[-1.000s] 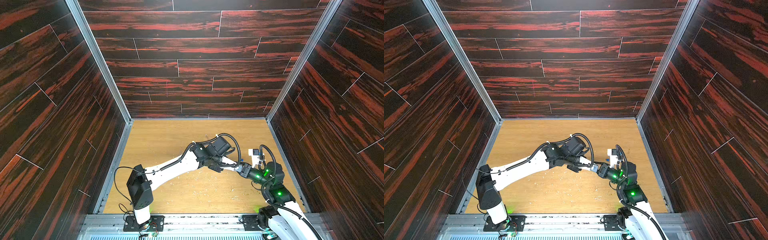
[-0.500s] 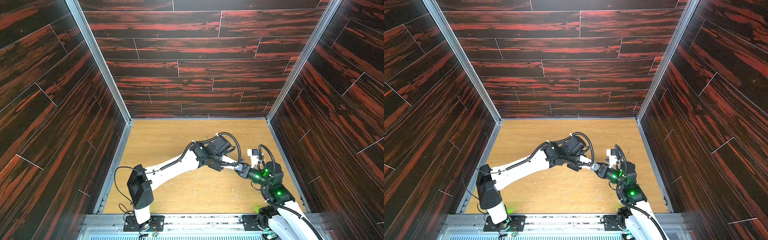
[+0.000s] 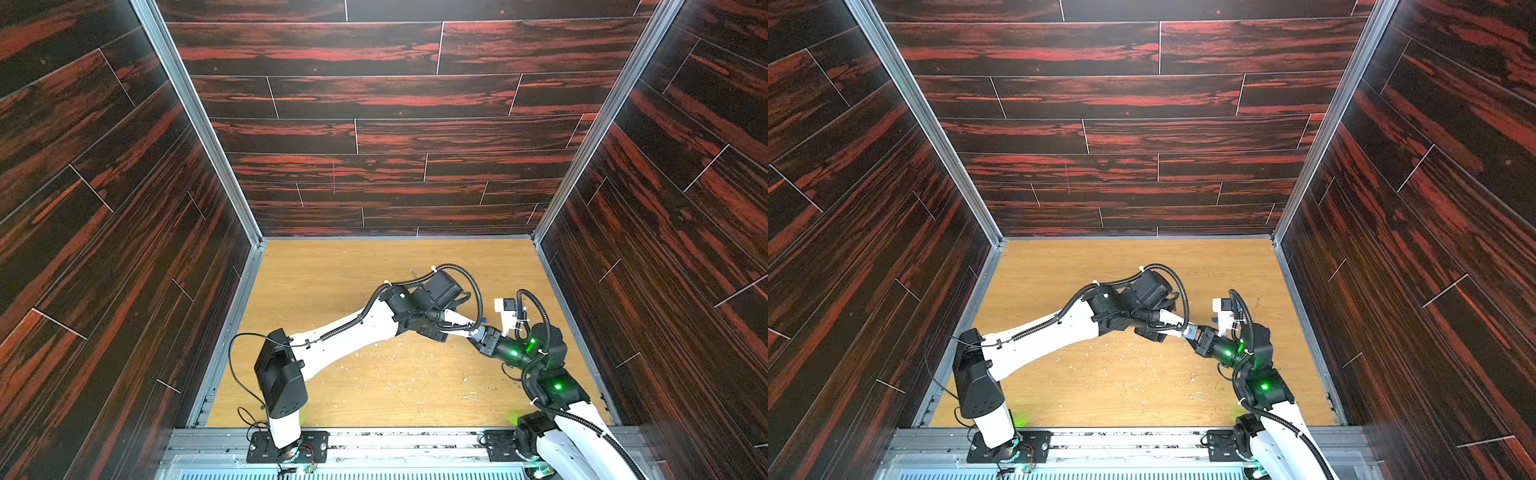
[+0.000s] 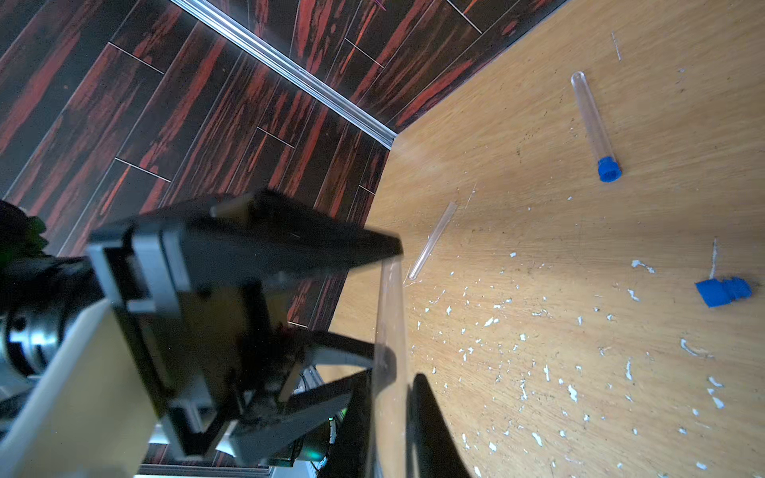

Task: Insert stoppers into test tubes
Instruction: Pick up the test tube at the center of the board.

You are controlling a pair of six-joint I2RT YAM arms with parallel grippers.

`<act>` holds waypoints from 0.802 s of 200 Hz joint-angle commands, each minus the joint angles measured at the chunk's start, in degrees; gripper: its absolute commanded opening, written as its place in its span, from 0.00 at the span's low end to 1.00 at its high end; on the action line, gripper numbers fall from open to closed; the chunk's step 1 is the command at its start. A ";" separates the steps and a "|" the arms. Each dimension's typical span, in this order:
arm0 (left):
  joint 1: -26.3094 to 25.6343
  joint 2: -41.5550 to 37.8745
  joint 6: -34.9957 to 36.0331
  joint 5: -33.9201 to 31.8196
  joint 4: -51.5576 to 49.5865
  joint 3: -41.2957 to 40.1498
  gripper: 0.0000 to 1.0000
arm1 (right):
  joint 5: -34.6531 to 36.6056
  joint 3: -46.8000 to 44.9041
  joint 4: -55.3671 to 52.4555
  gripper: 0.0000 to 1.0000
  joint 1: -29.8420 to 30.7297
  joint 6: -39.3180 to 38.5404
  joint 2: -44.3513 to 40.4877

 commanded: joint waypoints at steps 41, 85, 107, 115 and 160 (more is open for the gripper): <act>5.37 -5.67 -10.12 3.58 -7.72 1.79 0.74 | -2.54 0.21 1.07 0.00 0.21 -0.28 -0.08; 14.91 -9.75 -23.20 14.76 -13.54 3.07 0.74 | -4.72 0.50 2.56 0.00 0.10 -1.89 -0.19; 21.13 -12.87 -32.28 22.90 -11.16 -0.31 0.75 | -5.55 0.20 3.63 0.00 0.12 -2.61 -1.19; 23.67 -13.94 -35.61 26.34 -9.74 -1.98 0.75 | -5.85 -0.09 4.24 0.00 0.12 -2.74 -1.59; 34.94 -15.40 -56.91 43.79 5.81 -10.39 0.75 | -7.74 -0.30 5.20 0.00 0.03 -4.57 -2.79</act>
